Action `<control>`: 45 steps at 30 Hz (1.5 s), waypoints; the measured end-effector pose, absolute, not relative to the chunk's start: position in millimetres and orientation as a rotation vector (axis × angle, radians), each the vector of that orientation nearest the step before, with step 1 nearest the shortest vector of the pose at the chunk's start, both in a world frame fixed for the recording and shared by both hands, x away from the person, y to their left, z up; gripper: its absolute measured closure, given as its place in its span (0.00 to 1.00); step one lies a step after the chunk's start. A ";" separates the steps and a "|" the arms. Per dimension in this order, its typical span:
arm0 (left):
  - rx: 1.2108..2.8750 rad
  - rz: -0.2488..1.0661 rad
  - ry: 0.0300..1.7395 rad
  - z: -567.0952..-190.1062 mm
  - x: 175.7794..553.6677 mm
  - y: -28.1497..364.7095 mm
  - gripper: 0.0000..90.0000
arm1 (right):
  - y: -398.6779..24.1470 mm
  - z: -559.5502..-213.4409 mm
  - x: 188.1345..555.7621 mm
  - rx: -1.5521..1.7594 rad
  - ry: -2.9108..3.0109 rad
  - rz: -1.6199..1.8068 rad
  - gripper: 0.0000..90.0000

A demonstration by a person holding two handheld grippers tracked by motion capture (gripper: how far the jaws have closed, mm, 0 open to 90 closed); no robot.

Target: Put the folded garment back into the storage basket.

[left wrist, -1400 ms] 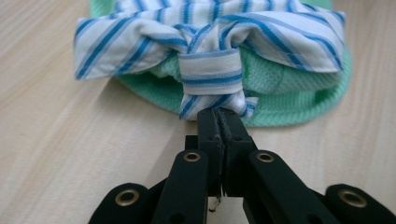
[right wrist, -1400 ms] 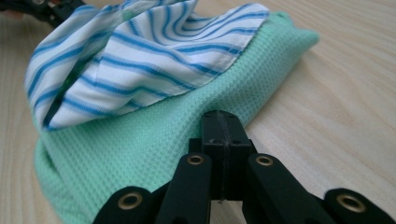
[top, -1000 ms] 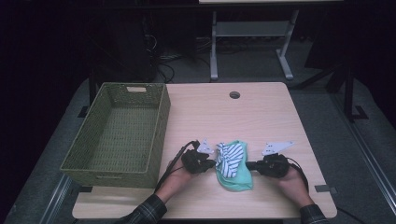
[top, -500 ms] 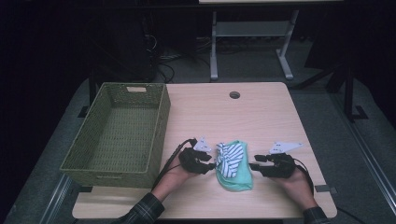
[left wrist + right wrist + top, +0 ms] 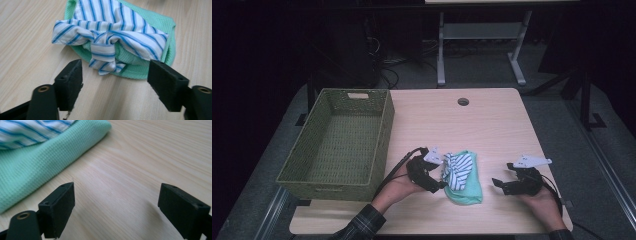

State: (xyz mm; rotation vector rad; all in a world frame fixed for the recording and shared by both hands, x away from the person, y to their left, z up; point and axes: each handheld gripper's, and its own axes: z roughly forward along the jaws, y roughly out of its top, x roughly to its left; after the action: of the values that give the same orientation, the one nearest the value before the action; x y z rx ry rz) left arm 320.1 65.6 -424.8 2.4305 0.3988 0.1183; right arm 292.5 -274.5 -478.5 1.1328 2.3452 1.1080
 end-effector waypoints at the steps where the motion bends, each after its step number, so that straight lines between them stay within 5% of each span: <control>1: 2.431 0.116 0.395 -423.8 320.2 64.3 0.28 | -275.9 -478.7 291.4 1.145 2.340 1.099 0.15; 9: 2.476 0.121 0.337 -413.9 323.5 54.5 0.18 | -287.8 -482.1 285.1 1.196 2.334 1.041 0.03; 25: 2.562 0.117 0.210 -398.0 338.6 27.3 0.16 | -294.0 -483.5 281.9 1.214 2.345 0.993 0.02; 45: 2.687 0.052 0.117 -432.9 347.1 1.4 0.16 | -294.3 -483.4 282.0 1.216 2.347 0.994 0.02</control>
State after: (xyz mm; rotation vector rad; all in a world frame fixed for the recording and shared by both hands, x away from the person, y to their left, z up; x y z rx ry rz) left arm 347.1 1.4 -432.9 2.6871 0.1169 0.0518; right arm 282.0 -294.3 -483.4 1.2161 2.3466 0.9941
